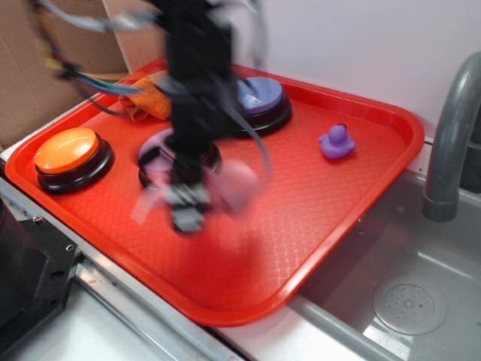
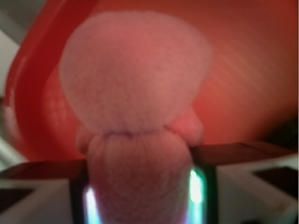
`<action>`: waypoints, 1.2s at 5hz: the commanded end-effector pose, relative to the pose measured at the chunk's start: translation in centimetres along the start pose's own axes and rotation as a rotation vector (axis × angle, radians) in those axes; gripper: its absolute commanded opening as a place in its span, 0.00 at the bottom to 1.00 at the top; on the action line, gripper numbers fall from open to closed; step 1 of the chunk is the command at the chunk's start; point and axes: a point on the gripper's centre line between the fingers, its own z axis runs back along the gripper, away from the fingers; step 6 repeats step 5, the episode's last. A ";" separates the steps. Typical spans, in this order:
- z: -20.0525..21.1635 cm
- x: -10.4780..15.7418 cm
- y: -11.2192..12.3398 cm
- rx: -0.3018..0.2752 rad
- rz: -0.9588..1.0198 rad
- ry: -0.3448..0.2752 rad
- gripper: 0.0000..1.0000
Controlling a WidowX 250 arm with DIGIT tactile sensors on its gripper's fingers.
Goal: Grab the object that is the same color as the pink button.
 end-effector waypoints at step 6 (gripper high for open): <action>22.0 -6.9 -1.8 0.096 0.384 -0.198 0.00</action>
